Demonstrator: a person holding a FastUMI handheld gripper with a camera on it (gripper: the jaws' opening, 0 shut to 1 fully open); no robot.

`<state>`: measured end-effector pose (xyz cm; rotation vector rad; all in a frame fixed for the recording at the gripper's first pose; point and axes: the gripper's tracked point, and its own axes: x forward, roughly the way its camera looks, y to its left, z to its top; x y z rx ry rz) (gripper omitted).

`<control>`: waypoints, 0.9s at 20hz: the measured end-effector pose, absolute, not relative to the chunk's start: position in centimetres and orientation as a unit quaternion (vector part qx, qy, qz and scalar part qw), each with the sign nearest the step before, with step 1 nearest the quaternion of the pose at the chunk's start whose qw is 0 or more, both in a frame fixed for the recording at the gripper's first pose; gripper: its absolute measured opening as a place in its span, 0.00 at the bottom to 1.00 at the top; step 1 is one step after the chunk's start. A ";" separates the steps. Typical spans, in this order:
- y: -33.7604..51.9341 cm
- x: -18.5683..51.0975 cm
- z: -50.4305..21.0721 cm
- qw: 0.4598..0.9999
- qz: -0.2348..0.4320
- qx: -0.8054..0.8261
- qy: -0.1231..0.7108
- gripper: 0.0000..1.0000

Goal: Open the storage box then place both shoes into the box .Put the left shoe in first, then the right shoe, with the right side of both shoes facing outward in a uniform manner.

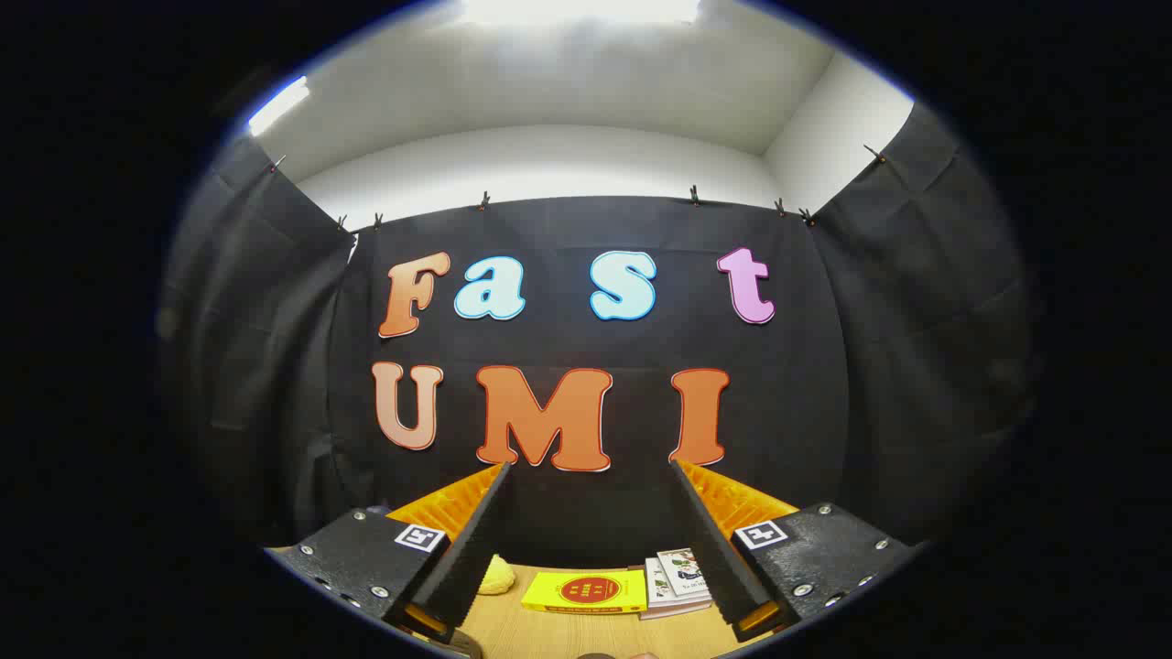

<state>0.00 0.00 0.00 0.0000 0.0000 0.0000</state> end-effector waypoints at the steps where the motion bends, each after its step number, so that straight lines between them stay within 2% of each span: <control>1: 0.0 -0.1 -0.1 1.000 0.000 -0.001 0.000 0.99; 14: 2.2 0.2 1.1 1.000 0.017 -0.008 -0.016 0.99; 18: 4.5 0.3 -0.5 0.999 0.046 -0.003 0.003 0.99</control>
